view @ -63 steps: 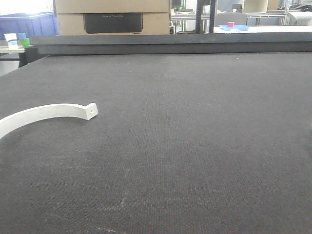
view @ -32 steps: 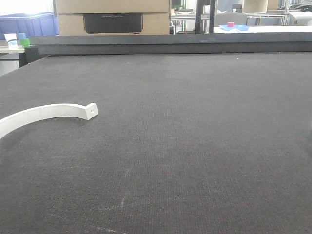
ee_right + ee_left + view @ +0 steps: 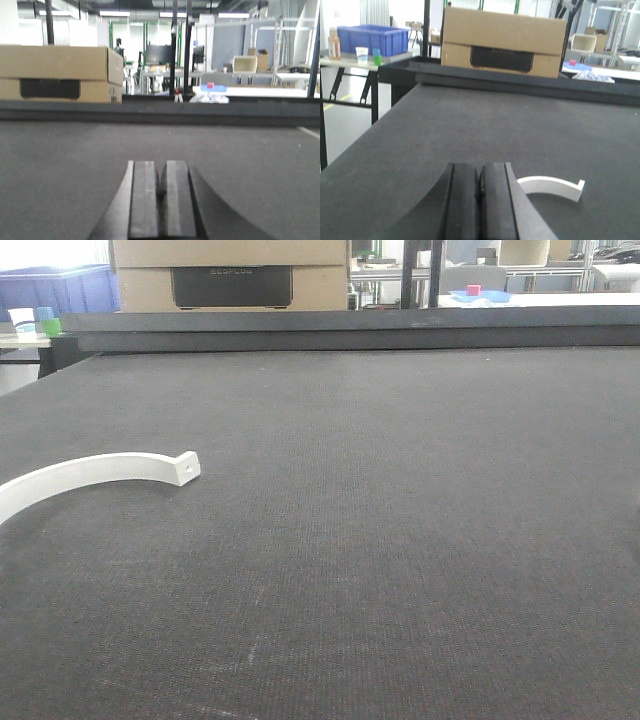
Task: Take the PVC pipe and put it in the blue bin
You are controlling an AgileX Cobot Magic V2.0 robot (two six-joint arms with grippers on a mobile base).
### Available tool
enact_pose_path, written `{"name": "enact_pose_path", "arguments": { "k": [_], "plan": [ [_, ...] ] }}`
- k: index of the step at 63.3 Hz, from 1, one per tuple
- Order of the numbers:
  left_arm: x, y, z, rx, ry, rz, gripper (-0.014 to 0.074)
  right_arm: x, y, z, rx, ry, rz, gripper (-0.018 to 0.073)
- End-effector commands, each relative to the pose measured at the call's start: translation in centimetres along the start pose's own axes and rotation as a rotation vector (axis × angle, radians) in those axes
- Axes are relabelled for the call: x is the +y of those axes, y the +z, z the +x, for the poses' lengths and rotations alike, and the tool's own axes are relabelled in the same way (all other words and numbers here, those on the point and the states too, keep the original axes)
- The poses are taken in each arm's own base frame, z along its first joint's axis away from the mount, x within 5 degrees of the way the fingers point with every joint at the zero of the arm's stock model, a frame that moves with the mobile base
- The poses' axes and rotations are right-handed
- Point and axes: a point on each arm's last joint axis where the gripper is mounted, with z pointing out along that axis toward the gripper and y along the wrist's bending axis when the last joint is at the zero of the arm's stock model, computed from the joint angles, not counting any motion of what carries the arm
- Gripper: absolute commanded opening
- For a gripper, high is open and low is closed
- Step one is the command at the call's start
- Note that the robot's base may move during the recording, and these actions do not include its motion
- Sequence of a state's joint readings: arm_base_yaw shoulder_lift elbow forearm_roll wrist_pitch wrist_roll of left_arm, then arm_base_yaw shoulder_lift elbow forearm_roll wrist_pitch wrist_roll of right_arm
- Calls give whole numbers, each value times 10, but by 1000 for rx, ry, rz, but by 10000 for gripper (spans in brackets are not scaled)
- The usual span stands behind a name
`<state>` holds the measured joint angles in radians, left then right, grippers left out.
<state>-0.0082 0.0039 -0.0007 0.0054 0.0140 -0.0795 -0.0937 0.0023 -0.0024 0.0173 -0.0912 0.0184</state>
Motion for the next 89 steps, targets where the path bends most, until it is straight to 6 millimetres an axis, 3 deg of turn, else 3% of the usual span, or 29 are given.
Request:
{"name": "enact_pose_path", "arguments": {
  "k": [1,13,20,26,35,44,52,64,78,89],
  "plan": [
    [-2,-3,-23,-95,5,5,-111,0,-1,-17,-62,-9,2,-169],
    [-4,-21,-85,-113,92,-20,-111,3,-10,-75,-65,-9,-1,-169],
    [-5,-23,-114,-24,85,-38,-111,4,-8,-108,26,-3,-2,-169],
    [-6,-16,-131,95,70,-47,-111,5,3,-122,147,-3,0,-169],
    [-6,12,-145,312,60,-63,-111,5,33,-127,368,-3,5,-169],
    [-6,52,-142,485,58,-71,-111,5,69,-114,619,-2,12,-169],
    [-6,92,-123,651,46,-73,-111,4,97,-84,889,2,18,-169],
    [-3,135,-88,834,45,-79,-111,3,124,-48,1109,5,25,-169],
    [-6,161,-52,1009,-57,-71,-111,2,150,-12,1237,11,30,-169],
    [-9,168,-46,1033,-112,-66,-111,6,170,7,1414,-1,16,-149]
  ]
}}
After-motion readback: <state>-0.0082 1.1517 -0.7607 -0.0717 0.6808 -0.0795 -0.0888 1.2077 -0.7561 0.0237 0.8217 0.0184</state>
